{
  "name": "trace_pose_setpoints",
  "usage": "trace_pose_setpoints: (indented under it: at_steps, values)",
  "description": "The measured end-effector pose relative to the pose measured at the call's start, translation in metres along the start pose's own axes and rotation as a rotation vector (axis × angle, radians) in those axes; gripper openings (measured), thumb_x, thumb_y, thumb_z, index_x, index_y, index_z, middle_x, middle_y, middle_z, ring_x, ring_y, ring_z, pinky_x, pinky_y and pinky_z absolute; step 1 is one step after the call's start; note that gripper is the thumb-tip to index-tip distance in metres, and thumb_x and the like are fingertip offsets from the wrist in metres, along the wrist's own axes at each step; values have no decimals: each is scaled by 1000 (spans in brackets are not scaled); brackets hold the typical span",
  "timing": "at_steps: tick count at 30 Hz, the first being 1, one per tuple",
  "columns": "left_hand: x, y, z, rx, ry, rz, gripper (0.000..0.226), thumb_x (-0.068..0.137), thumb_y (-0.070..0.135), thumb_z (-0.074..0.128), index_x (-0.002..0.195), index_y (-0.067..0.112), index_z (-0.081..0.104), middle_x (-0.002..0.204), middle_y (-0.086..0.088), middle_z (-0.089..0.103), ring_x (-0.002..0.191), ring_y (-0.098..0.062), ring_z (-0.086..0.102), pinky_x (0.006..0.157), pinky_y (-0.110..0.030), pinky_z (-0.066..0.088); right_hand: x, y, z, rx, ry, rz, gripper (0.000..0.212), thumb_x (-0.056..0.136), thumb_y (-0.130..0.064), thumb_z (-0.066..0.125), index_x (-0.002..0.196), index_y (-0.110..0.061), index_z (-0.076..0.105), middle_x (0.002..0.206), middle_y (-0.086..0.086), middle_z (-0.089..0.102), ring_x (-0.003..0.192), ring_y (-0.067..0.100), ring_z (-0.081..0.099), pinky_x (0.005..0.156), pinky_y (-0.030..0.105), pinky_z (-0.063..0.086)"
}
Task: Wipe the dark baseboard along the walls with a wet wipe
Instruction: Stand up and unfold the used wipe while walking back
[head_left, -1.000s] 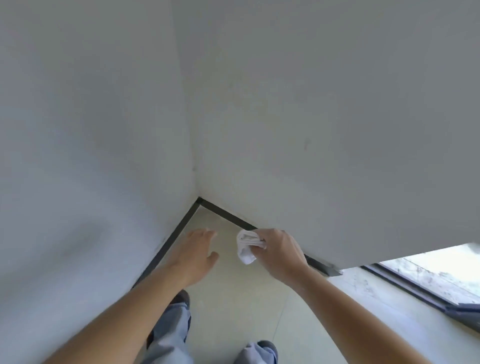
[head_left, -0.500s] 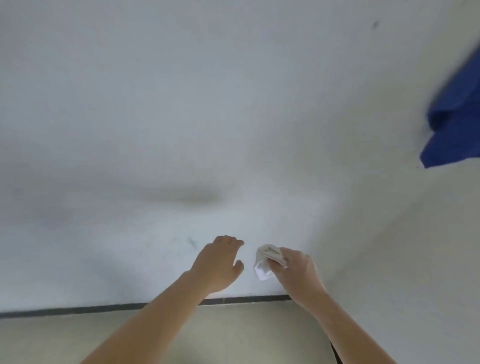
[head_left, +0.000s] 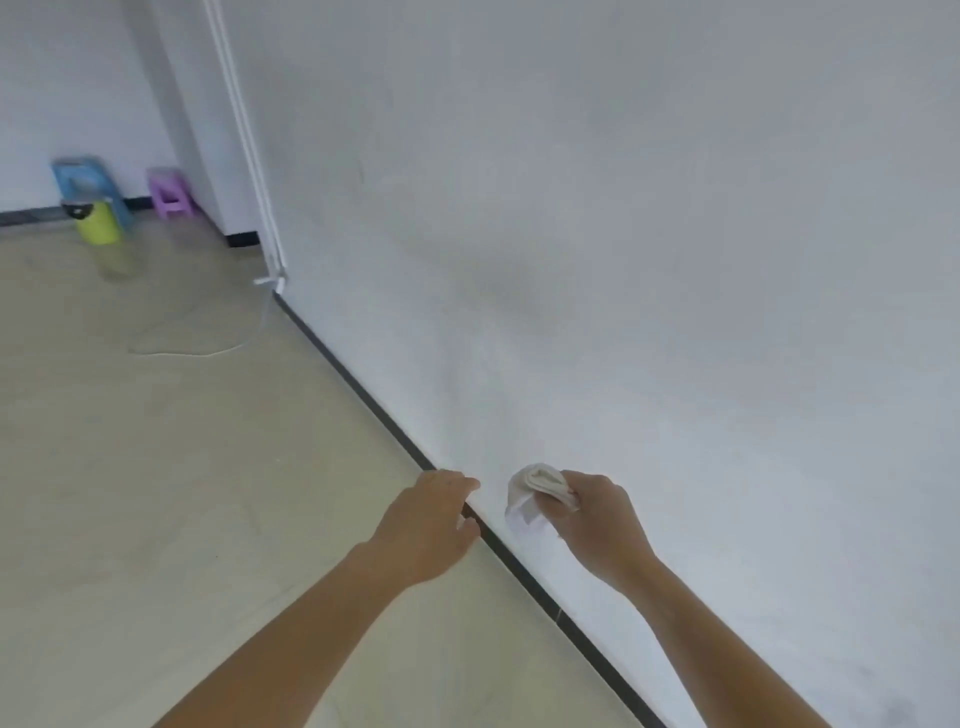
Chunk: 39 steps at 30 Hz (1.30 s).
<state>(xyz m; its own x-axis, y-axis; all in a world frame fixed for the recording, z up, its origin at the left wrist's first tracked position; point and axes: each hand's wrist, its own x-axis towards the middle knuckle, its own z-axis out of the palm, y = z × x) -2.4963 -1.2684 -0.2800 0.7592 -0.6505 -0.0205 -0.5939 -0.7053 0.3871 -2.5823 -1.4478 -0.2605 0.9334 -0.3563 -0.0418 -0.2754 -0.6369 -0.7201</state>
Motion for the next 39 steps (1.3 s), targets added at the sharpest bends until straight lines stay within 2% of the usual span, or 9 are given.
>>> trace_pose_setpoints:
  at_steps: [4, 11, 17, 21, 24, 29, 33, 39]
  values:
    - [-6, -92, -36, 19, 41, -125, 52, 96, 33, 42, 145, 24, 31, 150, 8, 33, 140, -10, 21, 112, -28, 26, 62, -70, 66, 79, -132, -55, 31, 85, -21, 51, 54, -22, 54, 46, -11, 51, 53, 15, 44, 49, 24, 33]
    - [59, -204, -86, -113, 124, -286, 50, 96, 31, 43, 144, 25, 33, 148, 9, 35, 137, -10, 27, 110, -24, 27, 200, -160, 140, 32, -212, -213, 35, 87, -28, 51, 68, 1, 45, 55, 3, 41, 52, 16, 36, 49, 26, 28]
    - [168, -299, -128, -223, 148, -412, 52, 93, 29, 45, 144, 23, 35, 144, 5, 42, 132, -14, 37, 107, -25, 31, 355, -223, 192, 16, -245, -305, 34, 87, -24, 53, 59, -12, 38, 54, 3, 37, 51, 17, 31, 46, 23, 24]
    - [229, -363, -164, -369, 197, -520, 49, 90, 28, 48, 139, 22, 43, 137, 4, 52, 122, -12, 49, 97, -22, 39, 446, -268, 226, 28, -344, -330, 29, 86, -22, 54, 60, -11, 46, 56, 5, 46, 54, 18, 40, 51, 25, 30]
    - [262, -414, -193, -447, 252, -583, 48, 91, 26, 50, 138, 23, 43, 135, 8, 52, 115, -10, 53, 84, -17, 37, 509, -311, 256, 48, -406, -348, 27, 84, -20, 54, 60, -11, 47, 56, 4, 46, 54, 17, 39, 51, 26, 29]
    - [307, -521, -229, -554, 381, -654, 40, 90, 28, 55, 130, 28, 50, 120, 14, 56, 100, 1, 49, 77, -14, 34, 596, -380, 334, 71, -500, -380, 23, 83, -19, 54, 66, -3, 50, 57, 3, 43, 52, 15, 37, 46, 22, 27]
    - [340, -629, -256, -623, 450, -694, 38, 89, 26, 56, 127, 29, 53, 114, 18, 60, 107, -1, 54, 82, -15, 38, 676, -440, 417, 111, -543, -372, 27, 81, -21, 55, 73, 4, 53, 60, 6, 47, 56, 16, 44, 53, 26, 33]
    - [381, -821, -333, -638, 522, -730, 32, 90, 27, 56, 122, 28, 57, 114, 13, 64, 107, -4, 58, 85, -16, 42, 794, -566, 546, 222, -642, -245, 24, 86, -16, 57, 87, 7, 65, 65, 8, 59, 54, 14, 54, 49, 20, 40]
